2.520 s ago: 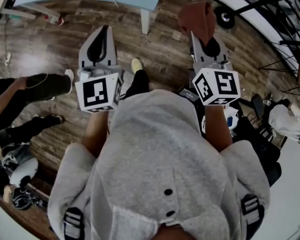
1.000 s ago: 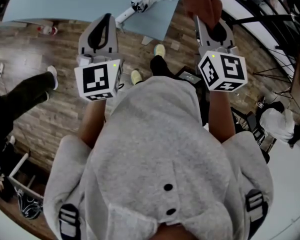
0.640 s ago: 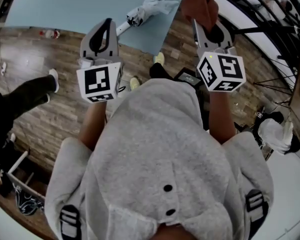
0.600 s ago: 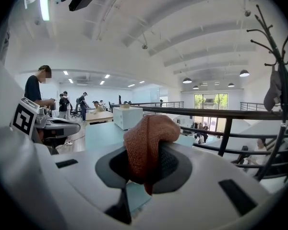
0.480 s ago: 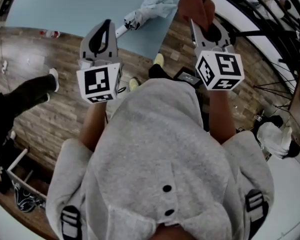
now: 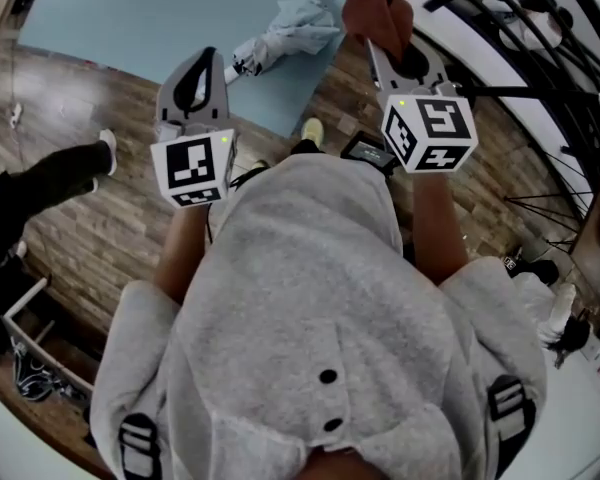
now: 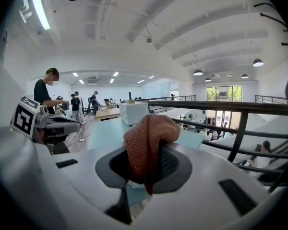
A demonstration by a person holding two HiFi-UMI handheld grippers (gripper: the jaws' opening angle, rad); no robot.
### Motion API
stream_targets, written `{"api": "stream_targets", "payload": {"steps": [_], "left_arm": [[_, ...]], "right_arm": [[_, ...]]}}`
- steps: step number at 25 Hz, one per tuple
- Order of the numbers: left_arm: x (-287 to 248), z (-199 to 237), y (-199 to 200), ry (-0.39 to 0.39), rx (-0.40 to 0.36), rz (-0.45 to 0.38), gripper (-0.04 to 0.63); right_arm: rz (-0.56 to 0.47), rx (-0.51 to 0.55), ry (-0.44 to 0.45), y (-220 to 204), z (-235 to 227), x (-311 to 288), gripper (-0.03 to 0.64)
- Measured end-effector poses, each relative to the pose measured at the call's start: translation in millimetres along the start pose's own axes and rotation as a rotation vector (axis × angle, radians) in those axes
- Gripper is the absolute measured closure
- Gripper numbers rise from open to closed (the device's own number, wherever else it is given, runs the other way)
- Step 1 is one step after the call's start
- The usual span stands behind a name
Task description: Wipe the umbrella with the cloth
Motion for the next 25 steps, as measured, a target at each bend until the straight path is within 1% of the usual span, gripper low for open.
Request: {"api": "stream_targets", "payload": {"steps": [6, 9, 13, 15, 20, 21, 23, 25], "left_arm": [[-10.8, -8.0, -6.3, 0.042, -0.056, 0.04, 0.578], [-12.2, -5.6, -17.0, 0.038, -0.078, 0.074, 0.578], [-27.6, -6.2, -49.1, -0.007, -0.13, 0.16, 0.577], [-40.8, -9.1, -68.6, -0.035, -0.147, 0.217, 0.575], [-70.2, -4.0, -123.7, -0.126, -0.147, 0.368, 0.568], [-74.6, -1.2, -133.9, -0.141, -0.142, 0.397, 0.554], [-82.6, 3.0, -153.4, -0.169, -0.133, 0.459, 0.466], [-93.1, 6.0, -167.6, -0.198, -0.139, 0.507, 0.449]], "right_arm": [[0.021, 0.019, 0.054, -0.8, -17.5, -18.8, 0.541], [0.031, 0.028, 0.065, 1.5, -18.9, -24.8, 0.541], [0.049, 0.056, 0.098, 0.8, -18.7, -38.4, 0.541], [0.062, 0.07, 0.107, -0.2, -22.5, -46.5, 0.541], [0.103, 0.108, 0.11, 0.6, -24.0, -71.6, 0.541], [0.111, 0.115, 0.111, 0.9, -23.2, -76.9, 0.541], [0.132, 0.124, 0.112, -0.5, -23.0, -86.5, 0.541], [0.148, 0.131, 0.109, -0.2, -25.7, -96.9, 0.541]]}}
Point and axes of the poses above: the fingertips, and each gripper's own axes: x backward along the fingers, z to its left, y out of its top, the point moved 3 cm from there along x, backward along the fingers, and after that the axes turned 8 degrees about z, right-handed, at the moved point
